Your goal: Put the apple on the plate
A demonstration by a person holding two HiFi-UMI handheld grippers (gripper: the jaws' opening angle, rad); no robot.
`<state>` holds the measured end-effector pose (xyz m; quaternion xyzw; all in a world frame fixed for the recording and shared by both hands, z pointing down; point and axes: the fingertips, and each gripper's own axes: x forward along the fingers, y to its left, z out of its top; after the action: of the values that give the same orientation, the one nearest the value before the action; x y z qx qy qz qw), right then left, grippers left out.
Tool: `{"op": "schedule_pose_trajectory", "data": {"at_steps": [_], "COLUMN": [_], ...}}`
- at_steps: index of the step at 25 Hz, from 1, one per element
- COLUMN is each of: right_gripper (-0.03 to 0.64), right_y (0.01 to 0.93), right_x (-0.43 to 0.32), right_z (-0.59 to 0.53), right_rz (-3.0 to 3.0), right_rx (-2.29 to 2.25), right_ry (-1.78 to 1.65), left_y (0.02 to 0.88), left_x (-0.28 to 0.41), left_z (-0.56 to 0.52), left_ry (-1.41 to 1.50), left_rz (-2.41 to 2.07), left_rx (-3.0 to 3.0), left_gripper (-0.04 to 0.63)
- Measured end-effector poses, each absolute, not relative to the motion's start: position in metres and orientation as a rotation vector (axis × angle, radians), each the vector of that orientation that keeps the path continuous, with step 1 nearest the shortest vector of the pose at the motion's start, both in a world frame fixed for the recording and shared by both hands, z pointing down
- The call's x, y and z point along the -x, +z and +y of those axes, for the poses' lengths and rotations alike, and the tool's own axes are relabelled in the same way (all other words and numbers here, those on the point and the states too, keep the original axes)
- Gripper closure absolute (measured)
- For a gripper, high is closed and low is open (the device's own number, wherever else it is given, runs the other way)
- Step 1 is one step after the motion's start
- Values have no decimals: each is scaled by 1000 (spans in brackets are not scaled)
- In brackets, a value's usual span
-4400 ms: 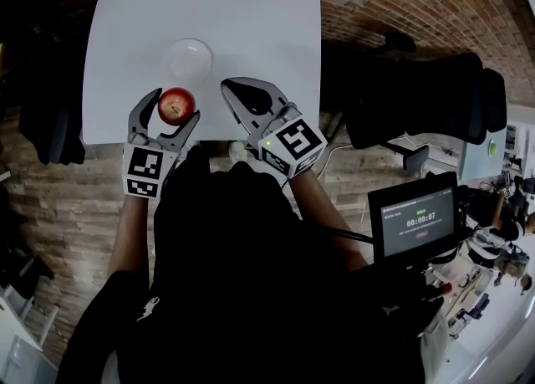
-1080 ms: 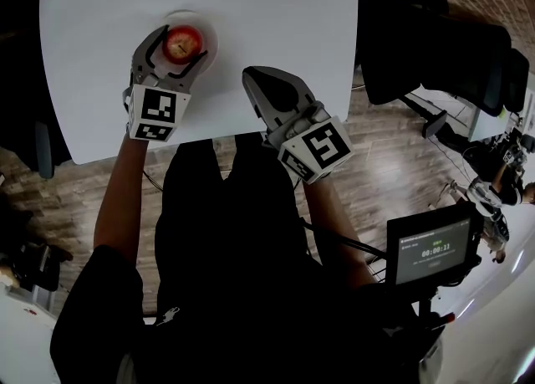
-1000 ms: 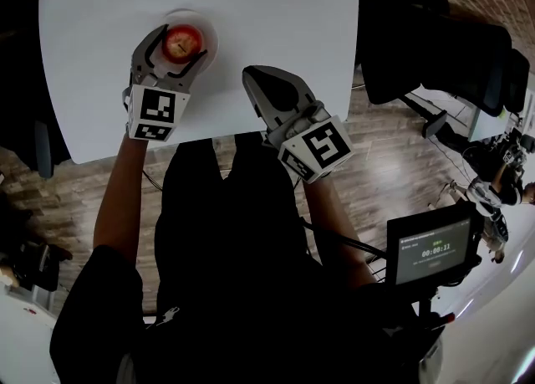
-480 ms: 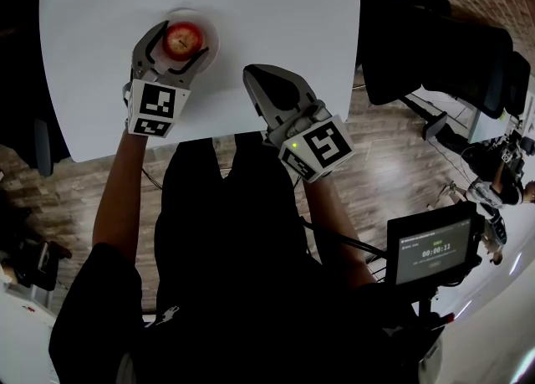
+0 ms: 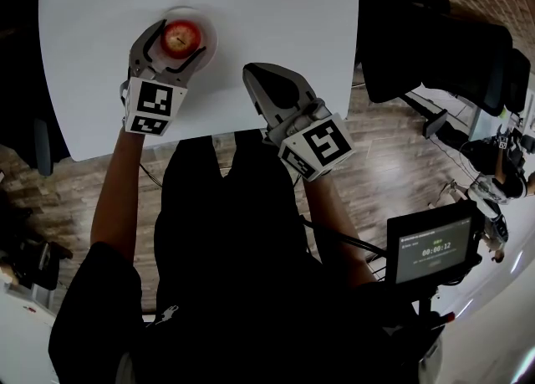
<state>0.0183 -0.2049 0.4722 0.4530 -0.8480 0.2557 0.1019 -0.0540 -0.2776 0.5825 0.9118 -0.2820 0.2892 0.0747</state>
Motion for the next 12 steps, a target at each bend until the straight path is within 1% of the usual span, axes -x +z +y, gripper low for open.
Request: {"op": "schedule_pose_trajectory", "data": {"at_steps": [4,12], "right_gripper": [614,613], "right_y": [471,472], "right_x": [-19,-22], "right_z": [-205,-203], "right_rz": [-2507,-2497], "right_rx": [-1341,-1355], "right_ry": [749,765], "left_y": [584,589], "left_x": [50,48], "left_z": [-277,-280], "left_ry": [866,889], "left_rz": [-835,-842], "left_rx": [-2743,-2742], "left_gripper": [166,115]}}
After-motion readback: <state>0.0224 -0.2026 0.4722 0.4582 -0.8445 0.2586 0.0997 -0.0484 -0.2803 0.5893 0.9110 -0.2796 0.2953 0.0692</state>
